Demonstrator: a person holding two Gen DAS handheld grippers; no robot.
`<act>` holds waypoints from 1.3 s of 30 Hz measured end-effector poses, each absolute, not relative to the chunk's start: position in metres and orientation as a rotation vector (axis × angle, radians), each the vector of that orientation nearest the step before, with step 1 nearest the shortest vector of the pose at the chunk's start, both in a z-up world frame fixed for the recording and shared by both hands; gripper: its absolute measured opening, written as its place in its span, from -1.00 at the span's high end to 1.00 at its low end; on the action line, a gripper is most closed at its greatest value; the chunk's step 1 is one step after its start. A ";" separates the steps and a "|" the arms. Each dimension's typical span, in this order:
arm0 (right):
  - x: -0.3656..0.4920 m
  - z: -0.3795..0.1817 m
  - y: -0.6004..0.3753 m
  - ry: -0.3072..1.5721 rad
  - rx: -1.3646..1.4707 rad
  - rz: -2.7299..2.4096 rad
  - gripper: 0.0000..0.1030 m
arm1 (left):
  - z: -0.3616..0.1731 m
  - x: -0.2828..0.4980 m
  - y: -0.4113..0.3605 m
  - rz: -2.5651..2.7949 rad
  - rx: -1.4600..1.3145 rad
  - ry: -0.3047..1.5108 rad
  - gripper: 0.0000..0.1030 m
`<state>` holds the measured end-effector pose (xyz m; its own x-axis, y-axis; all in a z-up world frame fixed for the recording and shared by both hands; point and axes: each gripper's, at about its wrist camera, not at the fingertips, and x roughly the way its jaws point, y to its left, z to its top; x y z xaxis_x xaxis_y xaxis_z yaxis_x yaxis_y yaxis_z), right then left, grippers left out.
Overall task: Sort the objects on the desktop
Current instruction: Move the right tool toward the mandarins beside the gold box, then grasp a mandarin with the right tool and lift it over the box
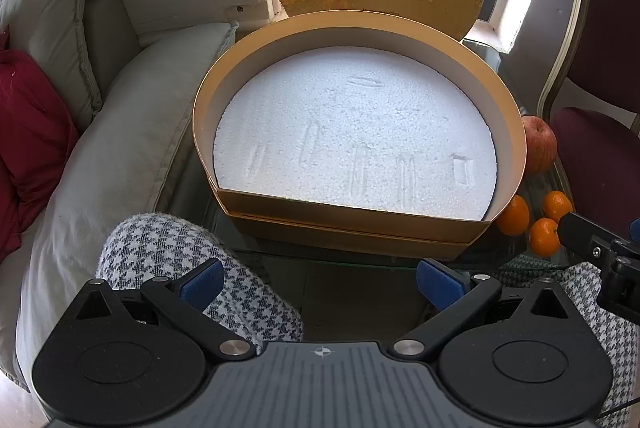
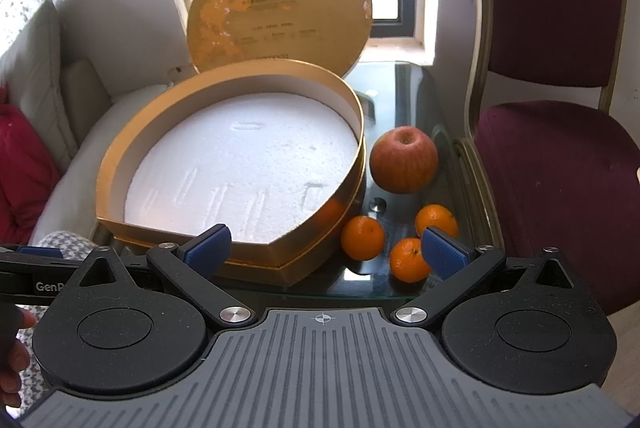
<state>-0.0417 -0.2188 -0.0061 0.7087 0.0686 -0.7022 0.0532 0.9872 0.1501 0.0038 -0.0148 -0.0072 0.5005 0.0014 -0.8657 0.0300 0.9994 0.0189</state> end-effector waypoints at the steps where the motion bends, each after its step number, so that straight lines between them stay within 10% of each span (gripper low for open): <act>1: -0.042 -0.006 -0.219 0.784 0.164 0.008 -1.00 | -0.007 0.004 -0.015 -0.017 0.033 1.047 -0.99; 20: -0.040 -0.022 -0.237 0.802 0.226 -0.059 -0.99 | -0.014 0.005 -0.016 -0.024 0.034 1.076 -0.99; 27: -0.033 -0.042 -0.266 0.881 0.322 -0.074 -0.58 | -0.018 0.007 -0.019 -0.051 0.028 1.087 -0.99; 39: -0.009 -0.074 -0.317 0.874 0.483 -0.081 -0.58 | -0.022 0.017 -0.019 -0.068 -0.006 1.073 -0.97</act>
